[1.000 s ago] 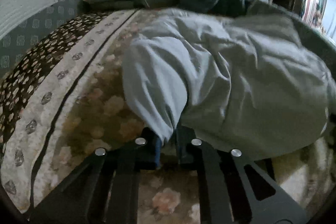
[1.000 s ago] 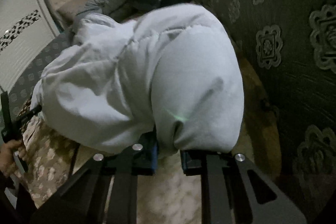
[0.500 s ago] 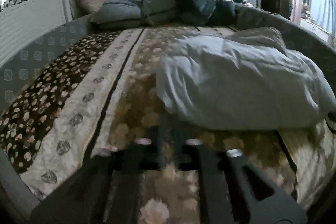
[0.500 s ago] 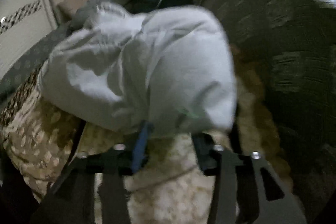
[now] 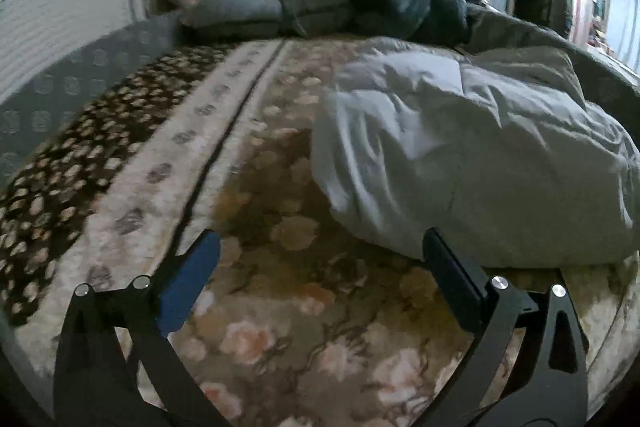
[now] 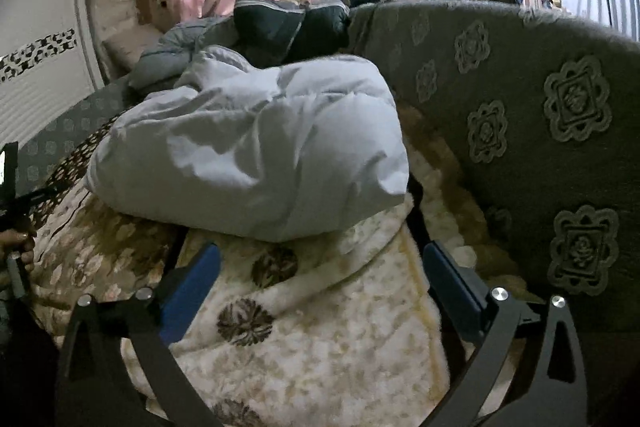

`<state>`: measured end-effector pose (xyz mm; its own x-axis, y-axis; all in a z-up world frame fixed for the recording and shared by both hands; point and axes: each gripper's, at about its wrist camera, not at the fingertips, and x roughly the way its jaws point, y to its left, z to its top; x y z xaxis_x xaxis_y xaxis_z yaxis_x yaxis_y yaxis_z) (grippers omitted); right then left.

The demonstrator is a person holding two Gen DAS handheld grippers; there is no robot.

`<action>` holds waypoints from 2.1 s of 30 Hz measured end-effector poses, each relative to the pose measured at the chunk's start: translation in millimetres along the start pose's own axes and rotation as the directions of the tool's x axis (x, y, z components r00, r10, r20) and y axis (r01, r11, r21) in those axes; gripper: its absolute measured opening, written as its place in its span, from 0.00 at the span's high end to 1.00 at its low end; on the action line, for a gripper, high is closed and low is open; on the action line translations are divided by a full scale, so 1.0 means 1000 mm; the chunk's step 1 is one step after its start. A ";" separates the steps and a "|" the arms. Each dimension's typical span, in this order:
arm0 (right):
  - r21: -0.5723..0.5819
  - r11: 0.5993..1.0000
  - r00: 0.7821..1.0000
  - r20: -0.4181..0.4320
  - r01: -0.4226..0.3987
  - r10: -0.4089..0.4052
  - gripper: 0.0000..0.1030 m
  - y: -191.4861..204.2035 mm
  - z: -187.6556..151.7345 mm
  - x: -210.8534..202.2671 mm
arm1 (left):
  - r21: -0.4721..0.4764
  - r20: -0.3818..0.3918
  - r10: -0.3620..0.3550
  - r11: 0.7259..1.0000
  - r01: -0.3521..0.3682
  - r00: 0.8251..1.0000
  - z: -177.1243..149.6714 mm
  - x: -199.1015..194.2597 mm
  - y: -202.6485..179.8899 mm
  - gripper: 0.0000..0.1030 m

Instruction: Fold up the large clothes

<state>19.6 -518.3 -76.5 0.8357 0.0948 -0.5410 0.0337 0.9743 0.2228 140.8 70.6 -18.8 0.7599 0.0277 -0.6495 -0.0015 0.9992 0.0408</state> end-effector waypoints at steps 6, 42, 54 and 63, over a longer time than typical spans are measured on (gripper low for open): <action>-0.019 0.999 0.999 0.006 0.036 -0.036 0.02 -0.014 0.024 0.040 | -0.037 0.016 -0.014 0.999 0.015 1.000 0.005 0.020 -0.001 0.03; 0.046 0.996 0.997 0.001 0.073 -0.074 0.49 -0.030 0.013 0.039 | 0.057 0.002 -0.119 0.991 0.119 0.993 -0.017 -0.026 -0.046 0.81; -0.184 0.982 0.983 0.183 0.044 -0.009 0.02 0.043 -0.020 -0.069 | 0.032 0.211 0.104 0.993 -0.113 0.972 -0.052 -0.131 -0.046 0.03; -0.320 0.945 0.986 0.127 -0.063 0.109 0.02 0.075 -0.032 -0.064 | -0.117 0.099 0.140 0.985 -0.128 0.985 -0.046 -0.151 -0.015 0.03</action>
<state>-48.8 -444.8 -50.8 0.8971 0.1735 -0.4063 -0.1965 0.9804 -0.0152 -3.3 52.9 43.7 0.8126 0.1640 -0.5594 -0.1747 0.9840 0.0346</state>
